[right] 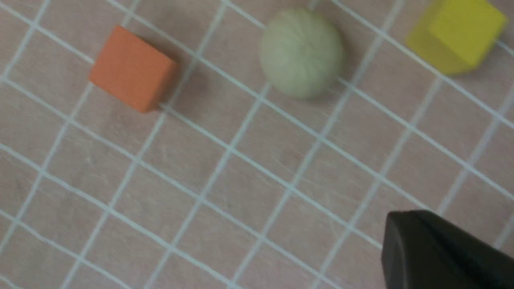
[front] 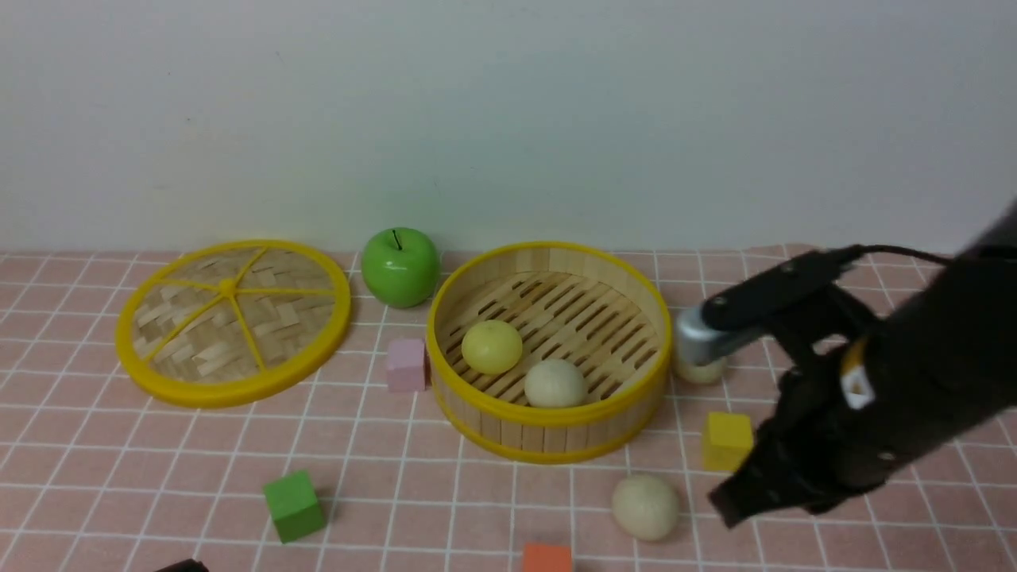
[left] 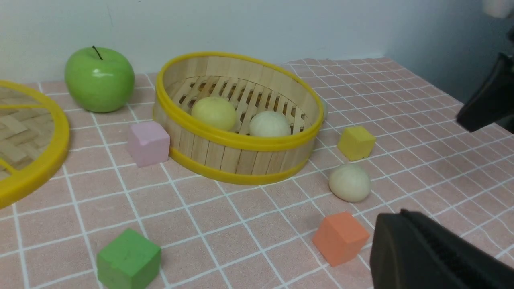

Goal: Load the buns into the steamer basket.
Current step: Use the right arm to grab a steamed stuffed bun

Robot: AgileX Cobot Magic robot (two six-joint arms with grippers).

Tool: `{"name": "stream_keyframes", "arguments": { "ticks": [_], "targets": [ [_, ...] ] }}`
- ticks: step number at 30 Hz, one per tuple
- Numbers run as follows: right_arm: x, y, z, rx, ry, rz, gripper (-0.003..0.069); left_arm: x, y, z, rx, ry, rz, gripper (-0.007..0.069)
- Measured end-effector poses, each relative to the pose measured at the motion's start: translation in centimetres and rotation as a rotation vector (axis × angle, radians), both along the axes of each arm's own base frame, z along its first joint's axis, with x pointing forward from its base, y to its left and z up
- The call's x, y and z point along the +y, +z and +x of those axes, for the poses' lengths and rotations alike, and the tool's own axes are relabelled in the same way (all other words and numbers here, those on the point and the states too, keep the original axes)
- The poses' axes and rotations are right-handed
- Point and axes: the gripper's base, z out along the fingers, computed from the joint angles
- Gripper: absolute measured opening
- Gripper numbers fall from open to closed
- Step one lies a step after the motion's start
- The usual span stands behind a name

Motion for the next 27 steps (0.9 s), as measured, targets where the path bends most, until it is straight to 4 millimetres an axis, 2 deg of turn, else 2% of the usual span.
{"name": "stream_keyframes", "arguments": {
  "ticks": [2, 3, 5, 9, 14, 16, 19, 23, 27],
  "targets": [
    [1.6, -1.0, 1.5, 0.042, 0.034, 0.007, 0.0022, 0.0, 0.0, 0.0, 0.000, 0.000, 0.000, -0.0001],
    [1.9, -1.4, 1.8, 0.053, 0.044, 0.001, 0.0022, 0.0, 0.0, 0.0, 0.000, 0.000, 0.000, 0.0000],
    [3.6, -3.2, 3.2, 0.116, 0.086, 0.019, 0.0032, 0.0, 0.0, 0.0, 0.000, 0.000, 0.000, 0.0001],
    [4.9, -5.1, 4.5, 0.157, 0.092, 0.025, 0.0071, 0.0, 0.0, 0.0, 0.000, 0.000, 0.000, 0.0004],
    [5.1, -5.7, 5.3, 0.132, 0.081, 0.009, 0.0167, 0.0, 0.0, 0.0, 0.000, 0.000, 0.000, 0.0004],
    [4.9, -5.7, 5.5, 0.107, 0.075, -0.008, 0.0231, 0.0, 0.0, 0.0, 0.000, 0.000, 0.000, 0.0004],
    [4.4, -5.8, 6.1, 0.094, 0.049, -0.007, 0.0284, 0.0, 0.0, 0.0, 0.000, 0.000, 0.000, 0.0004],
    [3.5, -6.7, 7.1, 0.116, 0.002, 0.007, 0.0297, 0.0, 0.0, 0.0, 0.000, 0.000, 0.000, 0.0005],
    [3.7, -7.7, 7.3, 0.155, -0.001, 0.033, 0.0289, 0.0, 0.0, 0.0, 0.000, 0.000, 0.000, 0.0008]
  ]
}}
